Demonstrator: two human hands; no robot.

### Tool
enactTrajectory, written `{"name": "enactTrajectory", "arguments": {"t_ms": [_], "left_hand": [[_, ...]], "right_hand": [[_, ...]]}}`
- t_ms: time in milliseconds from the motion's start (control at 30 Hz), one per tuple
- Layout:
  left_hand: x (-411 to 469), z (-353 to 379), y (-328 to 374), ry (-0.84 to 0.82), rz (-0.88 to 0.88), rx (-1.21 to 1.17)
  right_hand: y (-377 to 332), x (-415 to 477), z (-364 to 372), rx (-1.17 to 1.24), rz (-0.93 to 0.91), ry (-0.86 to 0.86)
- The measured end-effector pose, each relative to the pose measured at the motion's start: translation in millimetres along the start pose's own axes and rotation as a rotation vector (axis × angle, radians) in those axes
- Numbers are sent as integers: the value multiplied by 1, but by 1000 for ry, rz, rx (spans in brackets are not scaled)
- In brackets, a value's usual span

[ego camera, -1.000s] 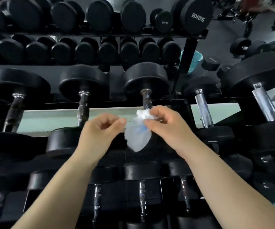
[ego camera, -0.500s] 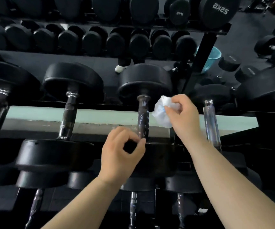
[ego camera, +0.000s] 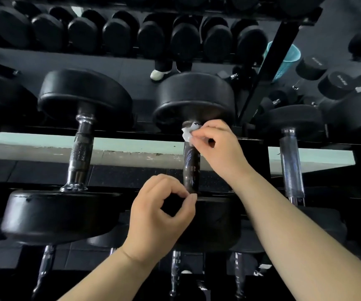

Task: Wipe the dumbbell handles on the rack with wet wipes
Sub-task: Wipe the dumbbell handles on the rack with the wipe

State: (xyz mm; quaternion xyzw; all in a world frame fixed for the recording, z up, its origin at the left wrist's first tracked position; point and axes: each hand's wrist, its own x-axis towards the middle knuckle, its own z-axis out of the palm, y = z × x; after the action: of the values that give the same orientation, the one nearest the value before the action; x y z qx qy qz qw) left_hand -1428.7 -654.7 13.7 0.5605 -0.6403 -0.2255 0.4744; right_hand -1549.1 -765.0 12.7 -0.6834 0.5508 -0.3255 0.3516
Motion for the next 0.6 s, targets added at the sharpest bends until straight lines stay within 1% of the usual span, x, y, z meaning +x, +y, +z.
{"name": "enactTrajectory", "arguments": {"t_ms": [133,200,267,333,400,467,500,600], "left_hand": [[-1,0,0,-8,-37,-18],[-2,-1,1,-5,-29,-16],[-2,-1,1,-4,-31,-21],[-2,-1,0,-4,-41,-33],[-2,-1,-1,-5,-42,-40],[-2,-1,-1,-16,-43,-46],[-1,-1,-1,-21,-41,-39],[-2,-1,0,-29,-38,-18]], "right_hand": [[-12,3,5,-142,47,63],[-18,6,2,-239,3,14],[-23,10,-4,-337,-54,-85],[-23,12,-9,-362,-82,-156],[-17,10,-12,-255,-48,-124],[-9,2,-13,-58,65,-76],[-6,-3,-14,34,125,-82],[7,-24,-17,188,248,-209]]}}
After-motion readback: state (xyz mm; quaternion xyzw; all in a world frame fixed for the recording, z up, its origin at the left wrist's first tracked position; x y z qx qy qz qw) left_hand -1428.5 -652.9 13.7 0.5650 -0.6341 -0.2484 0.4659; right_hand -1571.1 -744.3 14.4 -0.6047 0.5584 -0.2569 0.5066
